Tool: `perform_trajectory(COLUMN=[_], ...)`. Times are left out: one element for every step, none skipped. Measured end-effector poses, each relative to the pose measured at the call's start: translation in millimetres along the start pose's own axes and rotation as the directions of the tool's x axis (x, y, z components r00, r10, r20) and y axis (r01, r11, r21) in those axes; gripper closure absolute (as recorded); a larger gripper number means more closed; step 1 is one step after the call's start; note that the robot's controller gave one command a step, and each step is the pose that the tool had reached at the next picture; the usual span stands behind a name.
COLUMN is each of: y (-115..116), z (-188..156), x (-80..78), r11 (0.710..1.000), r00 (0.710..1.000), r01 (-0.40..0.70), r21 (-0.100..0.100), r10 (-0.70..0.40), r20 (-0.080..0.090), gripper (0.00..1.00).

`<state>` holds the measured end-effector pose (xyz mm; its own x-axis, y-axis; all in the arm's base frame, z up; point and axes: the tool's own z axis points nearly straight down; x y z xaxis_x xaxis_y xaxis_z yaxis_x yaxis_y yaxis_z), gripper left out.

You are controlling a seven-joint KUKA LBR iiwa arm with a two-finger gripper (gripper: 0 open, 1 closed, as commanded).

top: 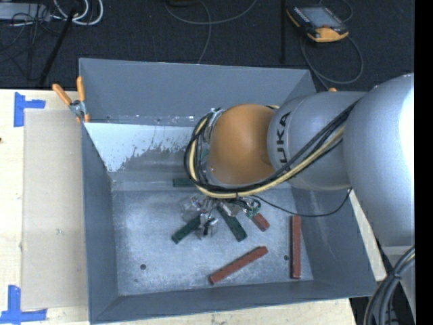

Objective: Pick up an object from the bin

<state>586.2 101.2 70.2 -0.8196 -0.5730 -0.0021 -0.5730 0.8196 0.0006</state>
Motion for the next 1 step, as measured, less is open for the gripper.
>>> perform_trajectory(y=[26.6], z=[-163.2], x=[-21.0], r11=[0.999], r00=[0.999], r01=[0.032], r21=[0.004], r10=[-0.032], r20=[0.008], gripper=[1.0])
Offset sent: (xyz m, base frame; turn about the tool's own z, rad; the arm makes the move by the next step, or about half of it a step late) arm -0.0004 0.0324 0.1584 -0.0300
